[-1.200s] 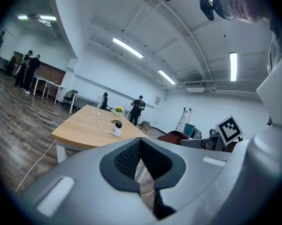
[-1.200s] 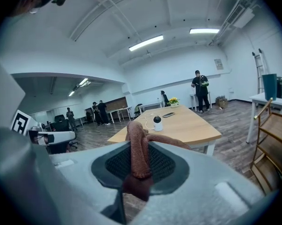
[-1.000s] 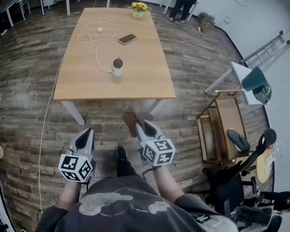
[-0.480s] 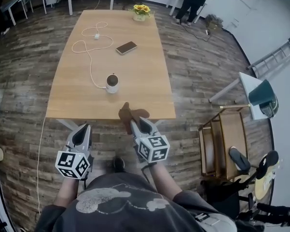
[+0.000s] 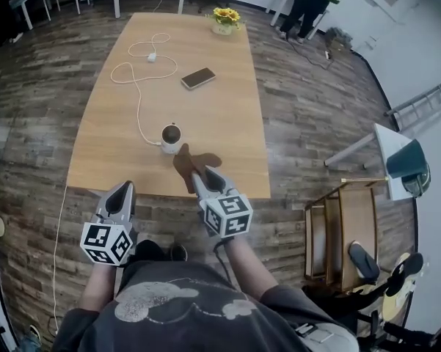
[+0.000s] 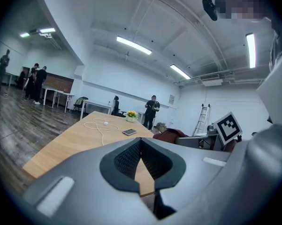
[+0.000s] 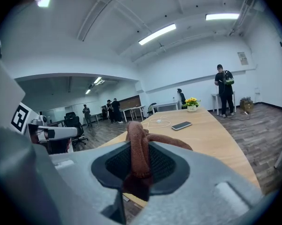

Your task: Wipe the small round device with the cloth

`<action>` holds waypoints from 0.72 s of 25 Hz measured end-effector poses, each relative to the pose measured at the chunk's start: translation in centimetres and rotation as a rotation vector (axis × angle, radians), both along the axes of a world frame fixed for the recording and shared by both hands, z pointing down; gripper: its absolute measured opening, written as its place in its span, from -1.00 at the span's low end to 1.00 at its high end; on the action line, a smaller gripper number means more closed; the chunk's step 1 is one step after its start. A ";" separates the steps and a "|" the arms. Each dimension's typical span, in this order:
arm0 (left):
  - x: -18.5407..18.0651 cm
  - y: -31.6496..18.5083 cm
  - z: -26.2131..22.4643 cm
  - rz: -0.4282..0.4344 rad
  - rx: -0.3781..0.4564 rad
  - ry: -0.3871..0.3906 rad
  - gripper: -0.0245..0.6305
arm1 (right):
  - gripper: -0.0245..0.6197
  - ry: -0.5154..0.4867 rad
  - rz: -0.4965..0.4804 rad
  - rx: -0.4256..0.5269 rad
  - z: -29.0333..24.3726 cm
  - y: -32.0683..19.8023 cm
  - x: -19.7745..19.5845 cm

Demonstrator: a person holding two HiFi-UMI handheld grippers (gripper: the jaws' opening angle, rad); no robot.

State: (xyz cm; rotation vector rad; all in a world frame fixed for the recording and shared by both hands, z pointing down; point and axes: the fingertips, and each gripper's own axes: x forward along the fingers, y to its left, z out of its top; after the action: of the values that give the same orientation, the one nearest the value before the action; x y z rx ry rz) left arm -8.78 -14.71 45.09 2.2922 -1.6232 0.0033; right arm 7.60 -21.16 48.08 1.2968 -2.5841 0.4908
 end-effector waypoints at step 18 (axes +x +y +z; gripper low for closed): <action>-2.7 -12.0 1.3 0.182 -0.051 0.045 -0.87 | -0.70 0.096 -0.007 -0.076 2.9 -10.6 -7.8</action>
State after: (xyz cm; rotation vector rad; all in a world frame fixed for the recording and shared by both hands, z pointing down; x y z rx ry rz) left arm -11.48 -26.70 46.44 2.3750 -1.3724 0.0352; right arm -0.21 -31.72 50.98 1.2548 -2.4663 0.5077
